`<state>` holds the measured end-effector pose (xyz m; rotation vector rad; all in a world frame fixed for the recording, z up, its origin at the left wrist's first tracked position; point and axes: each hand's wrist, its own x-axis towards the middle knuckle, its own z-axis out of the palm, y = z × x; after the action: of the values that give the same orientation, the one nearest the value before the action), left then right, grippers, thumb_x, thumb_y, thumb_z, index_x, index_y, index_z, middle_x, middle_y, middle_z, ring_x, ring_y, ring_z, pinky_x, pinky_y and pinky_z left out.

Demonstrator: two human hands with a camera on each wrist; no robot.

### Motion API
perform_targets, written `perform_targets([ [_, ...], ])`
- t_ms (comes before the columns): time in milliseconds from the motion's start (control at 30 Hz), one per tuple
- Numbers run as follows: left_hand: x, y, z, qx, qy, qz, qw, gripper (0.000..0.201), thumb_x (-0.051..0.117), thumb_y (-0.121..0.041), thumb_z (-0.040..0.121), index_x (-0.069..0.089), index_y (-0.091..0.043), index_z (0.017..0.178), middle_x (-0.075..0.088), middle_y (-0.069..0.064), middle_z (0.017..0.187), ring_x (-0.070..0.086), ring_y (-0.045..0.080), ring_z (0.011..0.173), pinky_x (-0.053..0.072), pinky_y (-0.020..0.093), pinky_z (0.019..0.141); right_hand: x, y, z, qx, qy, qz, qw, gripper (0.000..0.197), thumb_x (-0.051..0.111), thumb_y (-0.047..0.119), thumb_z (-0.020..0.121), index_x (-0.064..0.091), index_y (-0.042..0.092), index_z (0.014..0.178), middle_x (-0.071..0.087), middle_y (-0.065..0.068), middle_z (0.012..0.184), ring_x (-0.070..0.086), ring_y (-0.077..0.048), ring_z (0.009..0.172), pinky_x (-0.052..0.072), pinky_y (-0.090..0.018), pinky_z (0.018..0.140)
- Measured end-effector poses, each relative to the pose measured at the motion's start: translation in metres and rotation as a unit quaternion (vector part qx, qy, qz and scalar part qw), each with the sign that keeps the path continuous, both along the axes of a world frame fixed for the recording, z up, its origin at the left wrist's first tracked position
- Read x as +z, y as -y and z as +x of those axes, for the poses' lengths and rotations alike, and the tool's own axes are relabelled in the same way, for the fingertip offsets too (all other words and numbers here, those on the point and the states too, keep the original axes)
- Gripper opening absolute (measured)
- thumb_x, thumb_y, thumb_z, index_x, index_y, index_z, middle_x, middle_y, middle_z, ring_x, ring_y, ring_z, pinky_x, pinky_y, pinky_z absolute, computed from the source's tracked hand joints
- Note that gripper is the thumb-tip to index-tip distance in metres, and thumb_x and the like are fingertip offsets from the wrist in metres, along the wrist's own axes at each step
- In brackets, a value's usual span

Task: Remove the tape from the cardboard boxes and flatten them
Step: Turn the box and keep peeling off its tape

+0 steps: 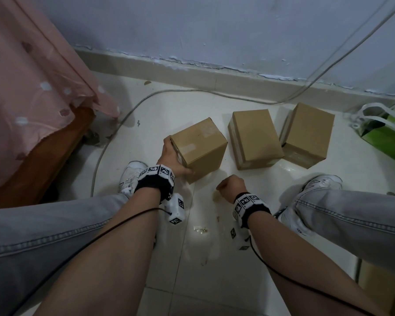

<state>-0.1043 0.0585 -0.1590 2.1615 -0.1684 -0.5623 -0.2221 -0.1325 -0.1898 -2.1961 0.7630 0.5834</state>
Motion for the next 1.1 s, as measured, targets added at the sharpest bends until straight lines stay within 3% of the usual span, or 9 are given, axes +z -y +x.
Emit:
perform_targets([
  [133, 0.0, 0.0, 0.0, 0.003, 0.002, 0.001, 1.0, 0.12, 0.094, -0.017, 0.051, 0.013, -0.017, 0.14, 0.038, 0.005, 0.134, 0.046, 0.026, 0.124, 0.042, 0.044, 0.105, 0.0, 0.001, 0.005, -0.003, 0.009, -0.018, 1.0, 0.017, 0.064, -0.001, 0.083, 0.074, 0.009, 0.091, 0.071, -0.014, 0.1, 0.069, -0.03, 0.095, 0.057, -0.038, 0.088],
  [233, -0.002, 0.0, 0.0, 0.001, 0.004, 0.007, 1.0, 0.119, 0.093, -0.017, 0.05, 0.014, -0.017, 0.139, 0.038, 0.005, 0.133, 0.046, 0.027, 0.123, 0.043, 0.045, 0.105, -0.001, 0.002, 0.006, -0.033, 0.022, -0.011, 0.999, 0.023, 0.071, 0.0, 0.08, 0.053, 0.011, 0.087, 0.063, -0.017, 0.093, 0.07, -0.036, 0.078, 0.061, -0.047, 0.067],
  [400, -0.002, 0.0, 0.0, 0.003, 0.002, 0.015, 1.0, 0.122, 0.094, -0.019, 0.049, 0.013, -0.018, 0.14, 0.037, 0.004, 0.134, 0.046, 0.026, 0.123, 0.043, 0.046, 0.105, 0.008, 0.002, 0.008, 0.011, -0.039, -0.069, 0.997, 0.019, 0.073, 0.023, 0.085, 0.071, 0.004, 0.086, 0.069, -0.013, 0.089, 0.066, -0.029, 0.089, 0.05, -0.027, 0.07],
  [533, -0.001, 0.0, -0.001, 0.006, -0.005, 0.02, 1.0, 0.123, 0.093, -0.02, 0.049, 0.011, -0.02, 0.14, 0.038, 0.004, 0.134, 0.046, 0.027, 0.124, 0.043, 0.045, 0.105, 0.013, 0.001, 0.006, 0.026, -0.064, -0.137, 0.988, 0.031, 0.062, 0.009, 0.089, 0.047, 0.008, 0.062, 0.05, -0.008, 0.068, 0.057, -0.03, 0.074, 0.046, -0.029, 0.064],
  [700, 0.006, 0.0, -0.005, 0.002, -0.017, 0.021, 1.0, 0.124, 0.091, -0.028, 0.042, 0.012, -0.025, 0.137, 0.038, 0.0, 0.131, 0.05, 0.027, 0.121, 0.045, 0.047, 0.103, 0.039, 0.008, 0.014, -0.007, -0.069, -0.129, 0.989, 0.03, 0.051, 0.009, 0.093, 0.049, 0.006, 0.063, 0.06, -0.016, 0.082, 0.053, -0.027, 0.066, 0.043, -0.03, 0.063],
  [800, 0.011, -0.001, -0.012, -0.011, -0.031, 0.02, 0.999, 0.129, 0.09, -0.035, 0.037, 0.011, -0.028, 0.138, 0.037, -0.001, 0.132, 0.051, 0.026, 0.12, 0.046, 0.048, 0.103, 0.069, 0.015, 0.032, -0.107, -0.012, -0.075, 0.991, 0.019, 0.051, 0.011, 0.093, 0.059, 0.0, 0.08, 0.061, -0.018, 0.091, 0.058, -0.028, 0.078, 0.043, -0.029, 0.066],
  [933, 0.023, -0.004, -0.026, -0.032, -0.034, 0.012, 0.999, 0.13, 0.094, -0.024, 0.045, 0.009, -0.021, 0.143, 0.035, 0.002, 0.134, 0.046, 0.027, 0.126, 0.044, 0.046, 0.105, 0.117, 0.02, 0.05, -0.186, 0.072, -0.037, 0.979, 0.012, 0.052, 0.011, 0.091, 0.058, 0.001, 0.089, 0.062, -0.017, 0.1, 0.056, -0.026, 0.071, 0.043, -0.03, 0.063],
  [1033, 0.029, -0.006, -0.035, -0.057, -0.029, 0.011, 0.998, 0.131, 0.091, -0.029, 0.039, 0.012, -0.021, 0.143, 0.035, 0.002, 0.134, 0.046, 0.027, 0.126, 0.045, 0.045, 0.105, 0.141, 0.014, 0.06, -0.13, 0.113, -0.001, 0.985, 0.041, 0.051, 0.016, 0.094, 0.052, 0.009, 0.134, 0.057, -0.014, 0.133, 0.057, -0.031, 0.114, 0.048, -0.034, 0.091],
  [1100, 0.03, -0.006, -0.038, -0.073, -0.024, 0.014, 0.997, 0.132, 0.088, -0.036, 0.033, 0.011, -0.033, 0.141, 0.034, 0.001, 0.139, 0.046, 0.028, 0.127, 0.047, 0.049, 0.103, 0.151, 0.008, 0.059, -0.036, 0.099, 0.025, 0.994, 0.053, 0.053, 0.017, 0.094, 0.042, 0.017, 0.146, 0.049, -0.011, 0.143, 0.051, -0.028, 0.126, 0.044, -0.032, 0.097],
])
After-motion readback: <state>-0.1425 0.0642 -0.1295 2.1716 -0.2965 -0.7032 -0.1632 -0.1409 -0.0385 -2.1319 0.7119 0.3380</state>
